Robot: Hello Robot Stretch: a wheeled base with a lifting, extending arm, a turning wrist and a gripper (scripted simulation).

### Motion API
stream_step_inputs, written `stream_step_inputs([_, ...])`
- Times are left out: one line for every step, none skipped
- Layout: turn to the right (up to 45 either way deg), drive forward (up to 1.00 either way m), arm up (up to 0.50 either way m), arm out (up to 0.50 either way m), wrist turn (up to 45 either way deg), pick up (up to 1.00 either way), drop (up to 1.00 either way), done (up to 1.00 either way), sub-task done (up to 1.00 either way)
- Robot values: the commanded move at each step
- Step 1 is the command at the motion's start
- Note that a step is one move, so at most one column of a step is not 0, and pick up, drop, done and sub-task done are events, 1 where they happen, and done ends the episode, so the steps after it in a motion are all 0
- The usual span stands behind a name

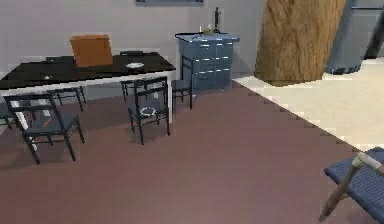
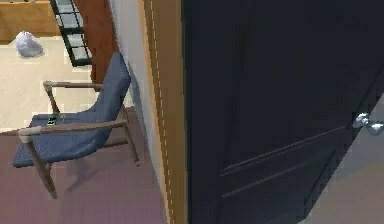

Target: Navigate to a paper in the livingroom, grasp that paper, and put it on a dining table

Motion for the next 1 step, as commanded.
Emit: stream_step_inputs([6.0, 0.0, 0.0, 0.0, 0.0, 0.0, 0.0, 0.0, 0.0])
